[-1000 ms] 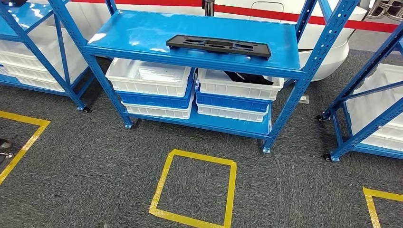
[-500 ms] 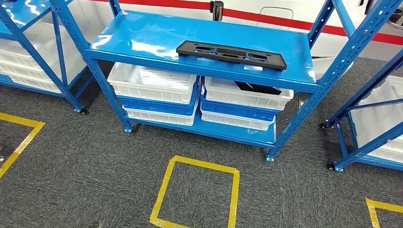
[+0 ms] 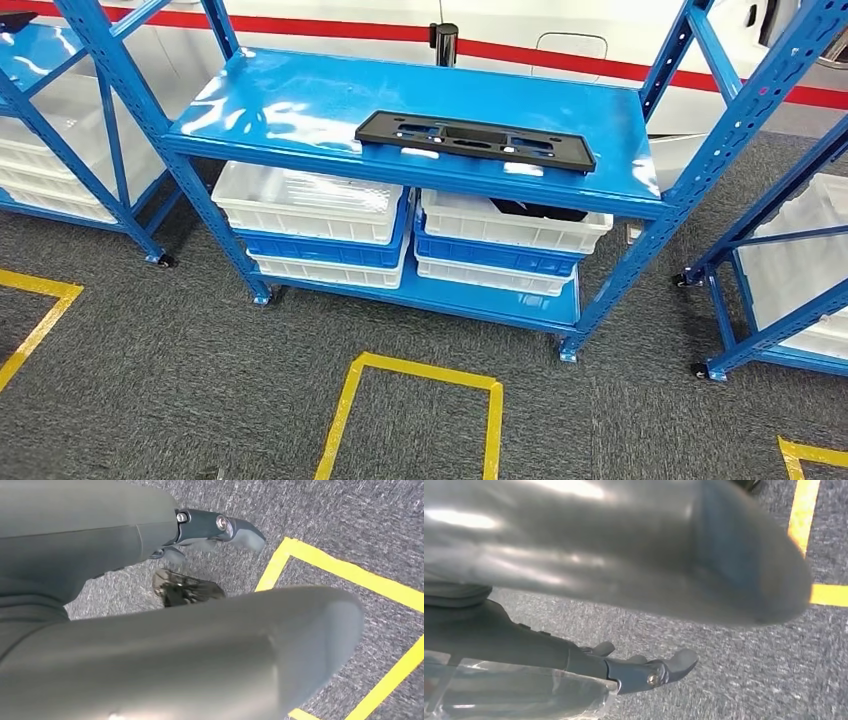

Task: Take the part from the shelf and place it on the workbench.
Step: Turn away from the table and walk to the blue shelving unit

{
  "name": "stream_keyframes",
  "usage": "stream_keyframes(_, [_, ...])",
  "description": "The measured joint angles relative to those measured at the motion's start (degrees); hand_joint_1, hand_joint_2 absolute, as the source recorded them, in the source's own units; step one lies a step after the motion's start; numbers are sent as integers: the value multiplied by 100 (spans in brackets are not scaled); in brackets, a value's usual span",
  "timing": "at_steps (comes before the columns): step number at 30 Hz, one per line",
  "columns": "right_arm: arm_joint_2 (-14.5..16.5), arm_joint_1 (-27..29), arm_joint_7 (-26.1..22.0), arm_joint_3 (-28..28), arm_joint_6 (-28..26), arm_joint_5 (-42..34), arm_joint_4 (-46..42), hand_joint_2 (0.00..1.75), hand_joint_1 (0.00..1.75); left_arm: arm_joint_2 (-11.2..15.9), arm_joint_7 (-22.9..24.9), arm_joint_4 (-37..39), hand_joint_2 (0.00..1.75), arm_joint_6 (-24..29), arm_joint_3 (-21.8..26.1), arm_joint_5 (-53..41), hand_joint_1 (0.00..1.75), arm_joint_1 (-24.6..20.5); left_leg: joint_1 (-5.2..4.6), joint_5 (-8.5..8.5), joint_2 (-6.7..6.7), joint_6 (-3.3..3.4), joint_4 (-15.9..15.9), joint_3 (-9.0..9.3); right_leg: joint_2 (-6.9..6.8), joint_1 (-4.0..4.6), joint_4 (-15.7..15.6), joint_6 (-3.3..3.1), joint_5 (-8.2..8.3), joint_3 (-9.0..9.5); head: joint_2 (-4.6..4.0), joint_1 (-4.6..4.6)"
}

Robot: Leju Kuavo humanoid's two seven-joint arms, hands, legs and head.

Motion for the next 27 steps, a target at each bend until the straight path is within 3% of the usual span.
stream_keyframes(1, [4,10,-1,-1,8,11,1,0,0,2,2,1,0,-12,-1,-7,0,9,38,60,3,-45,-17,-96,7,-18,2,32,-39,58,0,0])
stream_keyframes(2, [10,20,-2,-1,17,22,1,0,0,5,7,1,0,-29,-1,-13,0,16,74,248,5,-86,-231,-92,14,-47,6,73,-80,131,0,0])
stream_keyframes(4, [6,26,-8,-2,28,44,0,0,0,2,16,2,0,-59,-4,-18,0,24,126,749,11,-182,-885,65,33,-97,7,172,-174,259,-1,-9])
stream_keyframes(5, [3,19,-13,-3,29,52,-2,0,0,-3,12,2,0,-65,-8,-20,0,21,124,863,26,-197,-1104,110,38,-101,9,224,-213,295,-1,-33])
stream_keyframes(6, [-4,12,-17,-4,29,58,-4,0,0,-10,8,2,44,-66,-14,-21,0,16,113,927,40,-178,-1200,133,38,-80,6,272,-249,301,-1,-38])
stream_keyframes(9, [-9,-8,-37,-6,29,77,-10,0,0,-19,2,2,175,-60,-32,-23,0,10,45,938,45,-18,-1190,127,24,-21,-42,390,-310,303,0,14])
stream_keyframes(11, [-20,-8,-49,-6,31,87,-13,0,0,-33,-2,2,175,-56,-41,-27,0,12,12,955,23,22,-1208,124,21,-34,-90,418,-317,343,0,21])
stream_keyframes(14, [-26,-8,-56,-7,31,99,-14,0,0,-38,-5,2,175,-55,-57,-29,0,9,-4,953,-11,33,-1215,112,21,-49,-159,379,-304,383,0,39])
stream_keyframes(18, [-29,-15,-58,-8,31,125,-14,175,0,-49,-5,2,175,-55,-83,-27,0,13,-22,923,-39,75,-1216,104,21,-57,-226,339,-293,413,0,42])
stream_keyframes(23, [-21,-14,-66,-9,35,161,-14,175,0,-49,8,2,175,-56,-89,-19,0,14,-50,915,-34,102,-1217,108,21,-60,-259,353,-295,414,0,39])
stream_keyframes(27, [-17,-9,-66,-14,35,173,-14,175,0,-49,11,2,175,-56,-107,-15,0,14,-49,920,-32,109,-1219,118,21,-59,-262,497,-287,417,0,38])
